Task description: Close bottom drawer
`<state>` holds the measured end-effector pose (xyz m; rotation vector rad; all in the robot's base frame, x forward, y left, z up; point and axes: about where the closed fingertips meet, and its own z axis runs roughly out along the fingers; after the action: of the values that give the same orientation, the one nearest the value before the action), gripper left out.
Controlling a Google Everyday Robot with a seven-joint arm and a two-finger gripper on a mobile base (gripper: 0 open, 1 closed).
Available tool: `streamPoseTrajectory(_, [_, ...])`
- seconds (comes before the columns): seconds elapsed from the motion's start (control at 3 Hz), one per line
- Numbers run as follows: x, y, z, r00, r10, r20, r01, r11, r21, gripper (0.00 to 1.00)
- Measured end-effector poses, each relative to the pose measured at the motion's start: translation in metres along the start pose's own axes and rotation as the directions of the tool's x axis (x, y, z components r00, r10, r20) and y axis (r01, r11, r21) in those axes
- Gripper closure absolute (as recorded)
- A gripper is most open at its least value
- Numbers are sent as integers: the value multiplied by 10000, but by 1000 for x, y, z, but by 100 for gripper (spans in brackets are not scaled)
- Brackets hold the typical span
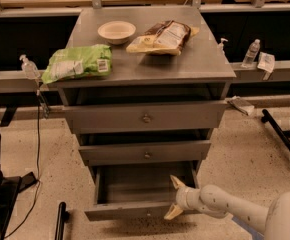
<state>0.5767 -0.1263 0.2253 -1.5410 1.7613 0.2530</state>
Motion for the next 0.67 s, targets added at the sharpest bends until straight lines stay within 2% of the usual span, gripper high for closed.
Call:
streamPoseTrajectory(0.33, [2,29,9,9994,-103,-324,81,9976,-689,0])
streamPoseTrajectory(0.67, [9,21,20,9989,61,-457,-91,9978,-655,0])
